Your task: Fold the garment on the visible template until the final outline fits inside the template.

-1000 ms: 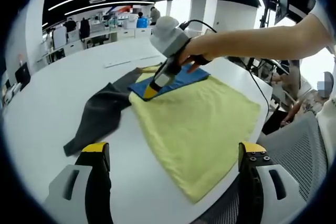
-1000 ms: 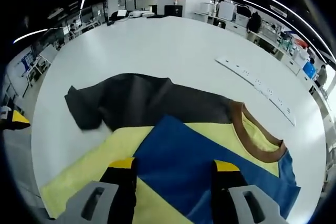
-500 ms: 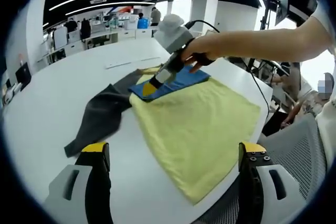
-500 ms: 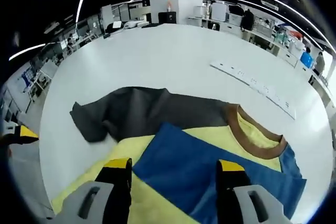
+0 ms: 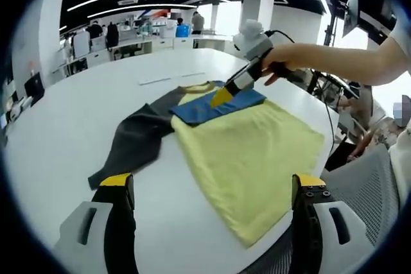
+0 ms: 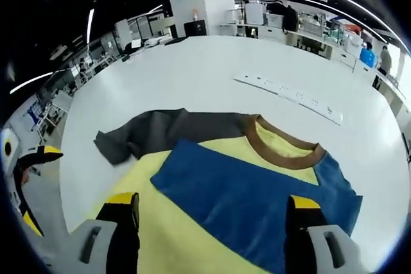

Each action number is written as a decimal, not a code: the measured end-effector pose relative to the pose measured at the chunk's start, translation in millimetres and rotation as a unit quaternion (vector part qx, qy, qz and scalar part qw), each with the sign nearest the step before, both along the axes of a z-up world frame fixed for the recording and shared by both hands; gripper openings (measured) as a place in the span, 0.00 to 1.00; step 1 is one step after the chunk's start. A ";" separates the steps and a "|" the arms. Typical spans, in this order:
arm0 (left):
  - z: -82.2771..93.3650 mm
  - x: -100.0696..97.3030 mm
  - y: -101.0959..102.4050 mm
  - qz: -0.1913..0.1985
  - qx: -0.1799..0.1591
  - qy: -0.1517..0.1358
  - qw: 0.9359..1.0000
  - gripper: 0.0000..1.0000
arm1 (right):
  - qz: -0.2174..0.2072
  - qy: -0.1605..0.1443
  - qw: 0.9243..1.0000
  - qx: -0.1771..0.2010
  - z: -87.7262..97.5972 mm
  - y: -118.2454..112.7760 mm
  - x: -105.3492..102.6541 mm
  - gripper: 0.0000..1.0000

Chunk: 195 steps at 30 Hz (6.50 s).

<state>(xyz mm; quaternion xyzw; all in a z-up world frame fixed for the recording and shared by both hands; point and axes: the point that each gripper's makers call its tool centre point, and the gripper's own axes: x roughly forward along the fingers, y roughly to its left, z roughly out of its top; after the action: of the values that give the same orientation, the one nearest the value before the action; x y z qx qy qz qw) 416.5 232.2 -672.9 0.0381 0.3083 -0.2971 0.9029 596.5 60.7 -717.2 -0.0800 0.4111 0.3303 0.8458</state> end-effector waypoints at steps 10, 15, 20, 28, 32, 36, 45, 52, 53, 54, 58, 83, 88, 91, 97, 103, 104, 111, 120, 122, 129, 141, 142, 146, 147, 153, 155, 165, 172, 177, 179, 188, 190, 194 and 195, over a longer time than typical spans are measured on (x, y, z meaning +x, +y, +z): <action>-2.3 13.5 18.9 0.025 0.016 -0.007 1.000 0.99 | -0.010 -0.014 1.000 -0.001 0.6 -47.5 -7.7 0.93; -2.4 21.4 27.5 0.049 0.011 -0.012 0.999 0.94 | -0.027 -0.018 0.999 -0.005 0.5 -75.9 -8.9 0.89; -6.5 35.6 51.0 0.080 0.021 -0.026 0.996 0.87 | -0.049 -0.019 0.999 -0.007 -0.5 -103.6 -10.1 0.82; -23.3 51.7 84.8 0.119 0.051 -0.020 0.991 0.72 | -0.066 -0.022 0.997 -0.025 -5.7 -141.3 -15.3 0.68; -31.5 58.6 96.1 0.138 0.059 -0.016 0.989 0.67 | -0.066 -0.028 0.997 -0.032 -7.3 -151.1 -17.9 0.63; -39.0 61.7 105.8 0.146 0.067 -0.012 0.987 0.63 | -0.063 -0.025 0.997 -0.039 -10.5 -158.8 -21.8 0.53; -45.6 61.0 116.4 0.167 0.057 0.002 0.984 0.56 | -0.062 -0.007 0.996 -0.066 -26.7 -173.8 -33.7 0.28; -43.5 63.2 117.7 0.178 0.045 -0.002 0.983 0.52 | -0.077 -0.011 0.995 -0.062 -31.1 -177.6 -31.7 0.13; -43.6 63.1 117.3 0.177 0.045 -0.003 0.983 0.51 | -0.077 -0.009 0.995 -0.062 -32.2 -177.4 -31.8 0.12; -43.8 62.6 117.1 0.177 0.046 -0.001 0.983 0.52 | -0.078 -0.008 0.995 -0.059 -33.0 -177.0 -31.8 0.11; -42.5 61.5 111.6 0.167 0.045 -0.002 0.985 0.53 | -0.100 0.008 0.994 -0.037 -37.1 -174.2 -33.7 0.05; -40.3 59.5 100.7 0.140 0.053 0.006 0.989 0.60 | -0.073 0.015 0.995 -0.070 -36.4 -200.7 -31.6 0.00; -42.7 60.2 102.2 0.143 0.056 0.009 0.988 0.58 | -0.073 0.015 0.995 -0.073 -36.5 -205.6 -31.8 0.00; -42.9 61.5 101.4 0.146 0.051 0.010 0.988 0.57 | -0.073 0.016 0.995 -0.072 -36.5 -206.5 -31.6 0.00; -43.7 63.0 100.4 0.147 0.053 0.012 0.988 0.55 | -0.081 0.006 0.994 -0.074 -32.2 -207.5 -29.0 0.09; -43.6 64.6 100.9 0.153 0.055 0.011 0.987 0.52 | -0.094 -0.018 0.995 -0.043 -17.2 -202.0 -23.4 0.51; -44.0 64.4 100.3 0.154 0.055 0.012 0.986 0.52 | -0.090 -0.025 0.995 -0.035 -13.3 -199.0 -22.5 0.54; -47.3 68.3 104.2 0.173 0.056 0.016 0.983 0.45 | -0.061 -0.064 0.996 -0.003 20.1 -174.5 -29.9 0.78; -60.7 72.7 118.6 0.194 0.070 0.023 0.978 0.37 | -0.044 -0.083 0.995 0.022 45.4 -157.1 -40.6 0.94; -60.8 76.4 126.8 0.202 0.080 0.016 0.976 0.34 | -0.039 -0.086 0.995 0.026 49.9 -153.9 -44.3 0.95; -58.8 90.0 144.4 0.205 0.104 0.002 0.973 0.30 | -0.009 -0.091 0.995 0.038 64.8 -143.1 -58.3 0.99; -58.1 99.4 168.9 0.220 0.123 -0.001 0.968 0.18 | 0.012 -0.091 0.995 0.038 74.9 -136.6 -80.9 0.99; -57.6 101.2 172.3 0.226 0.118 0.000 0.967 0.17 | 0.013 -0.092 0.995 0.038 76.4 -135.7 -83.6 0.99; -60.8 106.5 176.9 0.230 0.111 0.002 0.967 0.15 | 0.011 -0.095 0.994 0.048 81.1 -133.9 -90.0 0.99; -61.3 107.3 177.2 0.230 0.107 0.002 0.967 0.14 | 0.011 -0.095 0.994 0.049 81.4 -133.8 -90.8 0.99; -71.4 113.0 181.5 0.237 0.085 0.018 0.968 0.12 | 0.007 -0.094 0.994 0.051 81.7 -136.2 -96.7 0.96; -75.1 113.7 183.0 0.230 0.094 0.022 0.968 0.10 | 0.005 -0.095 0.994 0.054 84.7 -135.7 -100.7 0.96; -79.6 120.6 177.2 0.225 0.081 0.027 0.971 0.05 | 0.023 -0.101 0.993 0.053 96.2 -132.3 -118.9 0.99; -81.0 121.5 174.2 0.269 0.004 0.064 0.961 0.01 | 0.034 -0.101 0.992 0.061 97.7 -125.5 -123.9 0.99; -80.3 119.7 169.3 0.275 -0.008 0.067 0.959 0.00 | 0.047 -0.097 0.993 0.057 92.5 -122.5 -127.6 0.99; -79.2 118.6 166.1 0.265 -0.001 0.065 0.962 0.00 | 0.047 -0.094 0.993 0.059 91.9 -122.0 -128.4 0.99; -67.2 116.2 161.5 0.226 0.048 0.046 0.972 0.00 | 0.044 -0.098 0.993 0.057 92.9 -124.5 -130.6 0.99; -60.0 117.0 161.6 0.226 0.045 0.042 0.972 0.00 | 0.045 -0.101 0.992 0.055 95.1 -124.3 -131.2 0.99; -48.3 116.3 163.6 0.220 0.047 0.038 0.974 0.00 | 0.049 -0.106 0.992 0.054 98.1 -122.6 -132.9 0.99; -46.9 114.8 164.9 0.219 0.048 0.040 0.974 0.00 | 0.049 -0.107 0.992 0.054 98.3 -122.6 -133.1 0.99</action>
<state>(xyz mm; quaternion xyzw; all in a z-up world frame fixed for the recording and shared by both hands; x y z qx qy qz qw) 531.2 397.1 -719.8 0.0009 0.3591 -0.0778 0.9301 463.4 -61.9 -618.9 -0.0894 0.2957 0.3827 0.8707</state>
